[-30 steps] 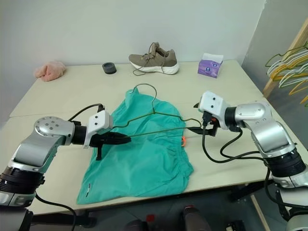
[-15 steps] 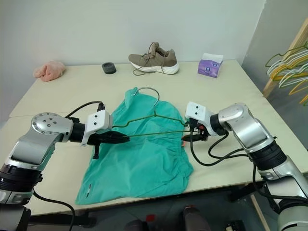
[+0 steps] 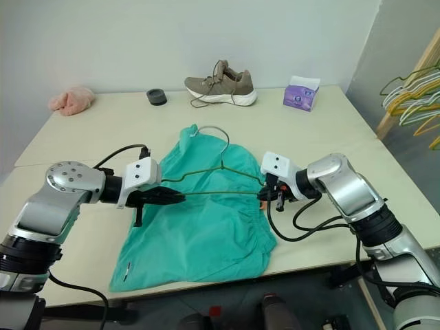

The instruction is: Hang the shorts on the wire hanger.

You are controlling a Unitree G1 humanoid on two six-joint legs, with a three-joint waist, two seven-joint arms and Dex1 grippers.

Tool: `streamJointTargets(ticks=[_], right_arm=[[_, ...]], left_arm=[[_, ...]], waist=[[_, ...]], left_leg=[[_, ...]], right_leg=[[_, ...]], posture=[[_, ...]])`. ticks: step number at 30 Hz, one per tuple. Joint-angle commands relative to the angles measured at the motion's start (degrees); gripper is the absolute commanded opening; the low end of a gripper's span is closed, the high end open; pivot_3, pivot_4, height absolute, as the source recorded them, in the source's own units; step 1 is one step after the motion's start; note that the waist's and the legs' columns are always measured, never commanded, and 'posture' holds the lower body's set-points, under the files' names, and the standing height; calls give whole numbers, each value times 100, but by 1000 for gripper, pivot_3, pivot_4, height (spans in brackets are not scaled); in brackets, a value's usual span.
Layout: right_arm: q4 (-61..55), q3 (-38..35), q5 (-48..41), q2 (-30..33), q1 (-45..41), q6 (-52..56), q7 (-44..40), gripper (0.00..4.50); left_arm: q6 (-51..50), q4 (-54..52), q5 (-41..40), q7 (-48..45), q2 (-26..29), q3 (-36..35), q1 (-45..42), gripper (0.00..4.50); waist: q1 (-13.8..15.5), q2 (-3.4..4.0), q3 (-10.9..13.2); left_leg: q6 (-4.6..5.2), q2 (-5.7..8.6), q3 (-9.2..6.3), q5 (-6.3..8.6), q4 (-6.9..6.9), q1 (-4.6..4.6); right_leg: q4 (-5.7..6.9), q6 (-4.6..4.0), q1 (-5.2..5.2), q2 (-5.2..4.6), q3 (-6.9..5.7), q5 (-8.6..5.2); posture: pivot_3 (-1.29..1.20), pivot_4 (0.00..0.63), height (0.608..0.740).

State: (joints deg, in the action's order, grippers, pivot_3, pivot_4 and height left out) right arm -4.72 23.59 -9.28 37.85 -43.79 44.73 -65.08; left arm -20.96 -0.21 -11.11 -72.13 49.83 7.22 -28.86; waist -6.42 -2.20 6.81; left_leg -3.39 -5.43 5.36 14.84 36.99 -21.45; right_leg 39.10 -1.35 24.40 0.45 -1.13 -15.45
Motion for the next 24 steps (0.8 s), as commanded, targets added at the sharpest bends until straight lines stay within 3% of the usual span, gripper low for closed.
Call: streamJointTargets(ticks=[1, 6, 11, 15, 24], right_arm=[[-254, -298, -127, 10, 49, 139, 155, 0], [-368, -349, -172, 99, 187, 107, 173, 0], [-490, -521, -273, 342, 428, 193, 130, 0], [-651, -842, -430, 637, 806, 370, 188, 0], [-1251, -2688, -1085, 1254, 2726, 1466, 800, 0]], left_arm=[[-23, -118, -215, 101, -137, -186, -82, 1049], [-297, -103, -533, 181, -89, -539, -53, 2605], [-488, 494, -852, 595, 88, -1413, -328, 2605], [-604, 798, -1034, 674, 94, -1728, -412, 2605], [-648, 231, -1172, 352, -39, -1348, 680, 2605]], waist=[[-2, -1, 1], [-17, -1, 1], [-15, -2, 0], [-13, -2, 0], [-5, -4, -1]], left_leg=[[0, -1, -2, 0, 0, -1], [0, -2, -2, 0, -1, 0], [0, -2, -3, 0, 0, 1], [0, 0, -3, 0, -1, -1], [-5, -3, 2, 3, -2, 1]], right_leg=[[0, 0, 0, 0, -1, 0], [1, 0, 1, 0, 0, 0], [2, 1, 0, 0, -1, 0], [-3, 1, 0, -1, -3, 0], [-3, 1, 0, -5, -1, -1]], posture=[[-161, 115, 740], [-174, 114, 740], [-178, 112, 740], [-174, 108, 740], [-207, 112, 740]])
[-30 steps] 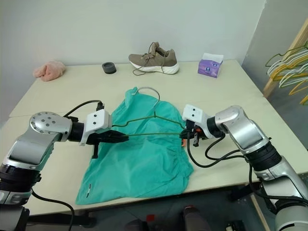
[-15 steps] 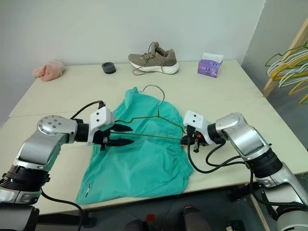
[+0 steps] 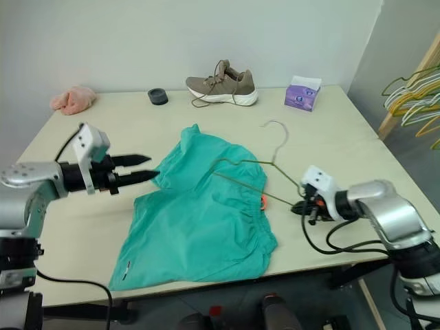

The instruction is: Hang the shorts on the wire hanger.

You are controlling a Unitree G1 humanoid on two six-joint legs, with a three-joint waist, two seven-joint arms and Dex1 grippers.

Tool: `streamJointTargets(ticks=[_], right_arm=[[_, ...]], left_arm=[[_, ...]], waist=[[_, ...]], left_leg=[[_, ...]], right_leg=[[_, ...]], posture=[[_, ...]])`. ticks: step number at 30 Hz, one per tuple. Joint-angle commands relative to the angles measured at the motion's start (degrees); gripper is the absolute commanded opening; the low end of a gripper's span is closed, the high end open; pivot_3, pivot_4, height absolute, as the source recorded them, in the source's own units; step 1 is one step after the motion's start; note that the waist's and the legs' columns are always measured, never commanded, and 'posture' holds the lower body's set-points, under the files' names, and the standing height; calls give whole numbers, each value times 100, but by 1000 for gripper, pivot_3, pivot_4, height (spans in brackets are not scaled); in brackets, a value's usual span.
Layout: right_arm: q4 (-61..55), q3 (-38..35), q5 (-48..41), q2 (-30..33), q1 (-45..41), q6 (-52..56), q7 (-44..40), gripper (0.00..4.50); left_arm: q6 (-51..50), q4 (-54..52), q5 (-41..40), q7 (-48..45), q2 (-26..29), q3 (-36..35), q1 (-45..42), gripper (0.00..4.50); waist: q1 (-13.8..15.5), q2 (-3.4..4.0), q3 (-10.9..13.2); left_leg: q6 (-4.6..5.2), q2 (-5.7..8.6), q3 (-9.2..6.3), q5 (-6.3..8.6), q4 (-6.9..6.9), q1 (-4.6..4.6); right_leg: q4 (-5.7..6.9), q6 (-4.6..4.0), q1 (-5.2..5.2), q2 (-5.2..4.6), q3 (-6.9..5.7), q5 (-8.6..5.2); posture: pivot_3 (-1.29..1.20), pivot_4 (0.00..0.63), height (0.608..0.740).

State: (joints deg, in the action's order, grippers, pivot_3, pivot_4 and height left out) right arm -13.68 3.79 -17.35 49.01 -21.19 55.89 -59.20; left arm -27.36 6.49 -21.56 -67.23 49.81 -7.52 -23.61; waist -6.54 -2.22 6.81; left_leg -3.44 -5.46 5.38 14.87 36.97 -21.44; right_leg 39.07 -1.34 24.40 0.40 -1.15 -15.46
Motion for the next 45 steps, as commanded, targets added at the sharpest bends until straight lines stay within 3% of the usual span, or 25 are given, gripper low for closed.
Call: streamJointTargets(ticks=[1, 7, 13, 18, 29, 45], right_arm=[[-468, -944, -349, 172, 782, 483, 277, 0], [-1017, -1928, -703, 110, 1990, 1090, 679, 0], [-1659, -2076, -1132, 64, 2665, 1336, 811, 0], [-1927, -1810, -1559, -8, 2391, 1648, 951, 0], [-1828, -1293, -2082, 10, 1573, 1672, 980, 0], [-784, -1257, -2070, 127, 1698, 1394, 1202, 0]], left_arm=[[10, -508, -121, -173, -61, 216, 228, 2605], [162, -524, 20, -285, -192, 622, 257, 2605], [250, -428, 75, -325, -233, 796, 199, 2605], [291, -335, 147, -311, -261, 848, 135, 2605], [359, -295, 248, -106, -148, 647, 266, 2605], [378, -380, 252, 72, -85, 519, 449, 2605]], waist=[[16, -3, -1], [-57, -6, 1], [-279, -8, 2], [-461, -11, 4], [-475, -17, 7], [-457, -23, 8]], left_leg=[[0, 0, -2, 0, -1, 0], [0, 4, 3, 0, 0, 22], [0, 2, 7, 1, -6, 55], [0, 4, 6, 1, -7, 54], [1, 6, 7, 2, -13, 50], [2, 3, 10, 3, -15, 50]], right_leg=[[-1, 1, -1, 0, -1, 0], [4, 1, -12, 0, 6, 0], [6, 1, -36, 0, 15, 0], [7, 1, -36, 2, 18, 0], [0, 2, -33, 3, 21, 0], [-2, 2, -32, 1, 22, -1]], posture=[[-211, 113, 740], [-243, 118, 740], [-258, 121, 740], [-261, 118, 740], [-226, 110, 740], [-201, 112, 740]])
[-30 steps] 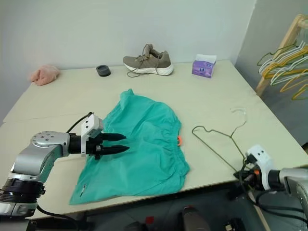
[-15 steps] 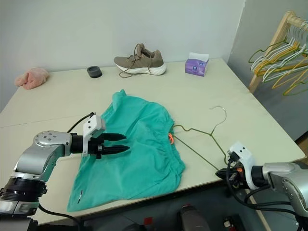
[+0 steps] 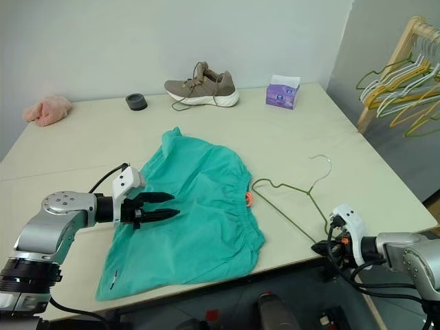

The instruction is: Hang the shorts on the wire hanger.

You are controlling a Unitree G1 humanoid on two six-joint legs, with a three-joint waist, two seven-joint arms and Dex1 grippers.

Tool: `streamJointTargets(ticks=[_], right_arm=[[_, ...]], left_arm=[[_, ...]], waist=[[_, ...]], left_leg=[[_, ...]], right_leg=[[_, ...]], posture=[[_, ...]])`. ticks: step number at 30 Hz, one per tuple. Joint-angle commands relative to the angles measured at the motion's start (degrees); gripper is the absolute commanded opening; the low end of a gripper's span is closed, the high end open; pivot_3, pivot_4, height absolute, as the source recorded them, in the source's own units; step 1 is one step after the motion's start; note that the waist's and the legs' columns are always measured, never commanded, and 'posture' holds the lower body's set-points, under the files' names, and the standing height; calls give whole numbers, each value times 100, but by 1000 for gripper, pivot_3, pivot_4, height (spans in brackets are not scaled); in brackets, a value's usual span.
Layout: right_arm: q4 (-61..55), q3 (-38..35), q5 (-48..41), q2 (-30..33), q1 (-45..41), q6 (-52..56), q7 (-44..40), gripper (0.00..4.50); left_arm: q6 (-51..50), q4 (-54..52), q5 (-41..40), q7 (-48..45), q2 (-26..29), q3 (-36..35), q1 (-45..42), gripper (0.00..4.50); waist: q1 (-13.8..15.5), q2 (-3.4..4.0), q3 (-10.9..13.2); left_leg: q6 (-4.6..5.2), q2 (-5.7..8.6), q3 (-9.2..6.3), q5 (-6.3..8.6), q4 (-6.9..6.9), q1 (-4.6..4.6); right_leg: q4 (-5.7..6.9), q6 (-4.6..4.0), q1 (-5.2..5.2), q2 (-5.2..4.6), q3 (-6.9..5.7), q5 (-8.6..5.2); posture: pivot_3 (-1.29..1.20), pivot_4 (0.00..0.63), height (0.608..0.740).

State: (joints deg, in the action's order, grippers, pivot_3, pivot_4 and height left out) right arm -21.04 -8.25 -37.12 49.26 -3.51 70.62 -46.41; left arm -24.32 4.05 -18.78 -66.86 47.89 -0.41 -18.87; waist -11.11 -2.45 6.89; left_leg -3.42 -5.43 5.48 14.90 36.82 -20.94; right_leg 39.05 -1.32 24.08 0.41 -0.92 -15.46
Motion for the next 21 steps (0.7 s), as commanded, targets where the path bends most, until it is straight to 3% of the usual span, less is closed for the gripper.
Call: streamJointTargets(ticks=[1, 12, 21], right_arm=[[-57, -4, -110, 96, -78, -63, -81, 0], [251, 750, -41, -190, -899, 129, 100, 0], [218, 426, -1011, -481, -1515, 1177, 10, 0]], left_arm=[[74, -134, -26, 39, 108, -194, -29, 2605], [75, -134, -15, 78, 100, -195, -52, 2605], [115, -150, -25, 138, 158, -321, 84, 2605]], waist=[[1, 0, 0], [10, -1, 1], [28, -3, 2]], left_leg=[[0, -1, 0, 0, 0, 0], [0, 0, 3, 0, -2, -1], [0, -4, 3, 1, -4, -4]], right_leg=[[0, 0, 0, 0, 0, 0], [-1, 0, 3, 0, 4, 0], [-2, 0, 5, 0, 3, 0]], posture=[[-201, 112, 740], [-187, 111, 740], [-174, 111, 740]])
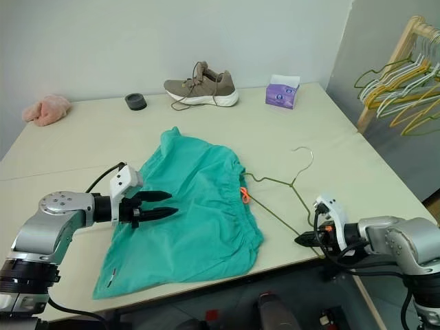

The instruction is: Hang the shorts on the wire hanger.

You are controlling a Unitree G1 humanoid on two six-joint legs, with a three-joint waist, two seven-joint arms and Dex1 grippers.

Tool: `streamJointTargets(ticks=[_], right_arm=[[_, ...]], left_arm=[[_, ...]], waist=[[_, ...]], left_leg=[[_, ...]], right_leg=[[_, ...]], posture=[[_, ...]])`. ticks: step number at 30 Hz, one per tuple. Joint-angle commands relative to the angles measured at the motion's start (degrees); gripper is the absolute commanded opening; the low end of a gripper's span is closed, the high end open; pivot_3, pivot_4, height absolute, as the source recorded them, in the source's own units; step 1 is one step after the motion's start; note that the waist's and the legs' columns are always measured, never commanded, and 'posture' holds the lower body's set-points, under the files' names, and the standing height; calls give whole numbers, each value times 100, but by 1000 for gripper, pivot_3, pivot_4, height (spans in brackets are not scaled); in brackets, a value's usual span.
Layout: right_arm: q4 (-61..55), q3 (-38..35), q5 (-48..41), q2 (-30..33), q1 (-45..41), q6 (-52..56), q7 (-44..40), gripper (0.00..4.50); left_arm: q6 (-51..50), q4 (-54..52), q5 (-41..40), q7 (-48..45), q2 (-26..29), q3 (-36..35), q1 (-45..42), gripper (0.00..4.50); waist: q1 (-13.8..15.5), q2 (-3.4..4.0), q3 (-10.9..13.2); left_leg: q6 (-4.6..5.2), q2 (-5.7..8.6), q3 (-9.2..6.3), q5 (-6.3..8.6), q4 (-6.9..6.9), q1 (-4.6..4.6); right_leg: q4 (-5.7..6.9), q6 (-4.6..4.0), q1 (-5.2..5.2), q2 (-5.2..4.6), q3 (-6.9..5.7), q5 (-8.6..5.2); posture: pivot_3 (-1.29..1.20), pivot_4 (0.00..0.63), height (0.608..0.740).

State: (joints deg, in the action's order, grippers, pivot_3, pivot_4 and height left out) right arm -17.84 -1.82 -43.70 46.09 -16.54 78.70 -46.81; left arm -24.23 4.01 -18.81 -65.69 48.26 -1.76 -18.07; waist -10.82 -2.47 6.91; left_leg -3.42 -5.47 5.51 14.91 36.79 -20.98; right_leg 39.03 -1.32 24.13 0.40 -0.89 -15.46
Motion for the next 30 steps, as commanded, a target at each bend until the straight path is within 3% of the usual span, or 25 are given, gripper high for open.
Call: streamJointTargets(ticks=[1, 8, 17, 21, 27, 30], right_arm=[[-39, -164, -335, -250, -261, 461, 141, 0], [694, -24, 159, -1114, -807, 670, 1082, 0], [1331, -55, 173, -1798, -1445, 998, 1289, 0], [1840, -474, 361, -2431, -1714, 961, 1721, 0], [1607, -69, 507, -2678, -1597, 512, 1728, 0], [1697, -257, 544, -3032, -1643, 393, 1970, 0]], left_arm=[[107, -147, -19, 29, 120, -193, 10, 2605], [148, -167, 7, 77, 108, -175, 24, 2605], [189, -238, -8, 163, 86, -172, 124, 2605], [194, -279, -12, 194, 63, -167, 128, 2605], [222, -264, -8, 219, 62, -190, 130, 2605], [246, -253, -30, 280, 33, -232, 119, 2605]], waist=[[1, -1, 0], [11, 0, 0], [104, 0, -2], [159, -1, -4], [196, 1, -7], [196, 0, -11]], left_leg=[[0, -1, 0, 0, 0, 0], [0, -1, 4, 0, 2, -1], [-1, -6, 9, 1, -1, -4], [-1, -9, 7, 1, 0, -6], [-3, -8, 8, 2, 2, -17], [-3, -10, 7, 3, 2, -20]], right_leg=[[0, 0, 0, 0, 0, 0], [2, 0, 2, -3, 5, 1], [2, 0, 8, -3, 7, 1], [3, 0, 8, -3, 4, 1], [0, 0, 15, -3, 5, 1], [1, 0, 18, -3, 4, 1]], posture=[[-173, 110, 740], [-157, 104, 740], [-146, 92, 740], [-135, 82, 740], [-128, 71, 740], [-128, 65, 740]])
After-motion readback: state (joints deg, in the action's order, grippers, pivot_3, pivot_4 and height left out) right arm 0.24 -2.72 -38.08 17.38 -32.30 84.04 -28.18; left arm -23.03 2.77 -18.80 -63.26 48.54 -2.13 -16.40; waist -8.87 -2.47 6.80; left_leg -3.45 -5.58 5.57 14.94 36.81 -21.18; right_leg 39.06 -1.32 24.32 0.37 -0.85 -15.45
